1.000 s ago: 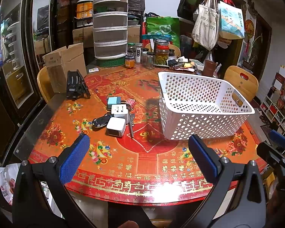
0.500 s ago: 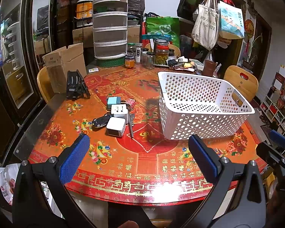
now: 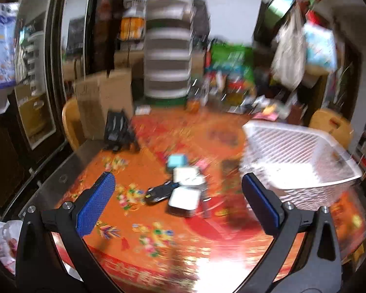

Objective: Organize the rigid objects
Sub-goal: 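Grasp the white basket rim with the right tool and pull it closer, then grasp the white square charger with the left tool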

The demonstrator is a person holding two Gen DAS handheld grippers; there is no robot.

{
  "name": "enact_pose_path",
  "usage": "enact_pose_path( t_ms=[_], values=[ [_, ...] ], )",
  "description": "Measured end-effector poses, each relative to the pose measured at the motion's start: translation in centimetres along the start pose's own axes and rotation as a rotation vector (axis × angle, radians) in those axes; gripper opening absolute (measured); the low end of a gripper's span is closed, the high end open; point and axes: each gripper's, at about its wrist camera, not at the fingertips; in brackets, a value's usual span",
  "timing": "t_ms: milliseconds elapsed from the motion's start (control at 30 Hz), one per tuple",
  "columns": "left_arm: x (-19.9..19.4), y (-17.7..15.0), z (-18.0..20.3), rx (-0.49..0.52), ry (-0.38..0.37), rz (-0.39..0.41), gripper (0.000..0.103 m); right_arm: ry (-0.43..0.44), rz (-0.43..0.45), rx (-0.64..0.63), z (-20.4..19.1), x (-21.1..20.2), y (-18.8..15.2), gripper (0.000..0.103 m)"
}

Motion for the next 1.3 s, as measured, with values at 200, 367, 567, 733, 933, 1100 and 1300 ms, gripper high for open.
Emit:
enact_pose_path(
  t_ms=[200,367,567,733,933,1100,1300],
  values=[
    [8.3,-2.1,-2.2,0.028,0.063,-0.210,0.102,0.070,-0.267,0.095,3.0,8.1,0.4,0.103],
    [10.3,-3.9,-3.2,0.015,0.001,-0.246,0.102,0.163,-0.266,0.160,3.6,9.5,-0.3,0.089],
    [12.6,-4.3,-2.1,0.049,-0.023,-0.277,0.102,0.191,-0.283,0.177,2.6,11.0,-0.6,0.054],
    [13.8,-4.4,-0.6,0.089,-0.023,-0.290,0.102,0.180,-0.266,0.170,2.1,11.3,-0.5,0.029],
    [14.2,-5.0,0.9,0.106,-0.074,-0.292,0.102,0.162,-0.244,0.158,1.6,11.2,-0.4,0.018],
    [15.3,-5.3,2.4,0.126,-0.080,-0.315,0.082,0.152,-0.246,0.151,1.4,11.4,-0.4,0.018],
    [16.1,-5.4,3.6,0.130,-0.080,-0.327,0.043,0.155,-0.245,0.149,1.3,11.4,-0.3,0.018]
  ],
)
Point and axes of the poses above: each gripper's, at about its wrist camera, not at the fingertips, and x roughly the way its jaws point, z to its right, y to its top, and after that the axes turned 6 degrees about y, right-handed
